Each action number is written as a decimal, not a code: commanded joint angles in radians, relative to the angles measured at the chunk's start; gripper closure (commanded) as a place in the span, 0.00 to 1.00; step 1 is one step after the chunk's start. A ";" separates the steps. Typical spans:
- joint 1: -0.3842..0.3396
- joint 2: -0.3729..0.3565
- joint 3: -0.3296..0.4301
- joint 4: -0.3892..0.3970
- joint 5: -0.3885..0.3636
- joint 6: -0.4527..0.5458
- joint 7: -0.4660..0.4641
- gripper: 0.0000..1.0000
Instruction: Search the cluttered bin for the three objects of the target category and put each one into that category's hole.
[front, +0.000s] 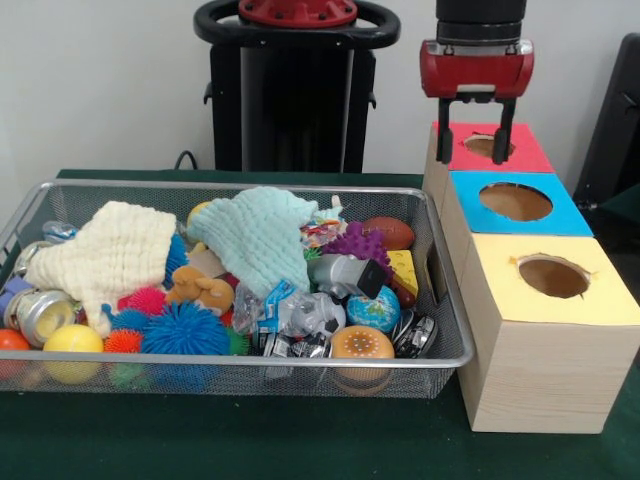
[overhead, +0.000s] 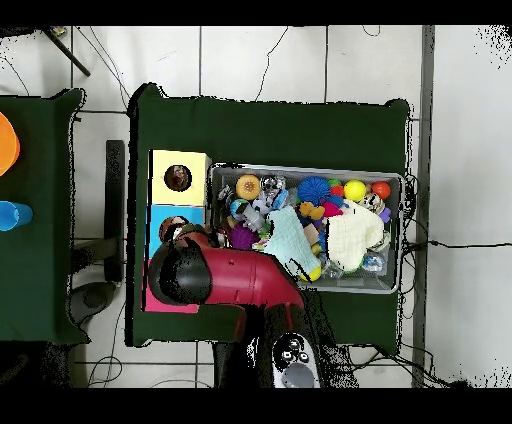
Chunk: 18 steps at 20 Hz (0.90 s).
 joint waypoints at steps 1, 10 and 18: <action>-0.120 -0.006 0.127 0.102 -0.079 0.025 -0.044 0.00; -0.232 0.030 0.142 0.113 -0.186 -0.046 -0.026 0.00; -0.253 0.062 0.120 0.142 -0.284 -0.137 0.041 0.00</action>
